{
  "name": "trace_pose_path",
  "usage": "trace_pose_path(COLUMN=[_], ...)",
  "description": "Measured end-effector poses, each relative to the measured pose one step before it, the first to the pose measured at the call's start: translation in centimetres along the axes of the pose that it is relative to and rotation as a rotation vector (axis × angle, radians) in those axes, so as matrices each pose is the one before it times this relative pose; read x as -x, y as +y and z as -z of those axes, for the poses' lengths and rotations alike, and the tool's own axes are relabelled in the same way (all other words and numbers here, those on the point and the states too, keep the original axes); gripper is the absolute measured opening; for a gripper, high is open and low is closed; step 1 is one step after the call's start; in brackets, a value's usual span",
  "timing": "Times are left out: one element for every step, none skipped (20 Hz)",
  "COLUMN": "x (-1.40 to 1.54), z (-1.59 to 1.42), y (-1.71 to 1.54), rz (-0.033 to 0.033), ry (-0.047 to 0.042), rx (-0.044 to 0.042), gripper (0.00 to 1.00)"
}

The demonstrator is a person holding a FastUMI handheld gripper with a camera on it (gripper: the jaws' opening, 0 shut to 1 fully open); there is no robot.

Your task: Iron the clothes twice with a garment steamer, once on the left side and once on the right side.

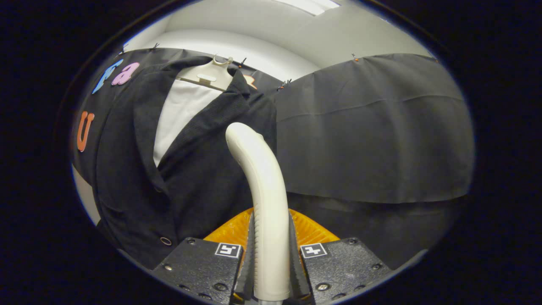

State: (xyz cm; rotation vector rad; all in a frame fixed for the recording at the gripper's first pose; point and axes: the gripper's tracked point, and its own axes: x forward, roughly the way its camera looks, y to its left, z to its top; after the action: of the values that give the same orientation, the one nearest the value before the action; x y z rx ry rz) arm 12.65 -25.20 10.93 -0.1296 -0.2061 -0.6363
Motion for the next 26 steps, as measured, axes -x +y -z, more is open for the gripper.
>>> trace_pose_path(x=[0.186, 0.186, 0.222, 0.234, 0.148, 0.204, 0.12, 0.163, -0.3, -0.175, 0.056, 0.077, 0.1, -0.046, -0.032, 0.071, 0.002, 0.067, 0.177, 0.15, -0.078, -0.033, -0.222, -0.119, -0.015, 0.047], z=[0.728, 0.684, 0.765, 0.668, 0.701, 0.748, 0.782, 0.74, 0.554, 0.566, 1.024, 1.01, 0.848, 0.637, 0.519, 0.672, 0.819, 1.008, 1.142, 1.023, 0.913, 0.721, 0.669, 0.732, 0.672, 0.685], y=[0.077, 0.034, 0.042, 0.112, 0.153, 0.102, 0.134, 0.077, 0.099, 0.06, 0.101, 0.021, 0.087, 0.027, 0.09, 0.067, 0.112, 0.327, 0.332, 0.36, 0.314, 0.114, 0.21, 0.182, 0.401, 0.252], rz=[0.00111, 0.00275, 0.00171, -0.00185, -0.00149, -0.00055, 0.00013, -0.00009, 0.00143, 0.00035, 0.00128, 0.00344, 0.00377, 0.00161, 0.00091, 0.00131, -0.00066, -0.00407, -0.00623, -0.00695, -0.00337, 0.00308, 0.00482, -0.00219, -0.0077, -0.0025], ry=[0.00953, 0.0097, 0.00921, 0.00888, 0.01148, 0.01099, 0.0126, 0.01414, 0.01523, 0.0158, 0.01557, 0.01634, 0.01471, 0.01176, 0.00819, 0.00838, 0.01131, 0.01418, 0.01897, 0.01989, 0.01524, 0.00705, 0.0095, 0.01591, 0.01485, 0.01235], rx=[-0.0003, 0.00305, 0.00227, 0.00095, 0.00149, 0.00256, 0.00394, 0.003, 0.00179, -0.00014, -0.00061, 0.00068, 0.00029, 0.0027, 0.00569, 0.00905, 0.01286, 0.01517, 0.01241, 0.00825, 0.00562, 0.00185, 0.00387, -0.00106, -0.00497, 0.0042], gripper=[0.38, 0.38, 0.38, 0.38, 0.38, 0.38, 0.38, 0.38, 0.38, 0.38, 0.38, 0.38, 0.38, 0.38, 0.38, 0.38, 0.38, 0.38, 0.38, 0.38, 0.38, 0.38, 0.38, 0.38, 0.38, 0.38])
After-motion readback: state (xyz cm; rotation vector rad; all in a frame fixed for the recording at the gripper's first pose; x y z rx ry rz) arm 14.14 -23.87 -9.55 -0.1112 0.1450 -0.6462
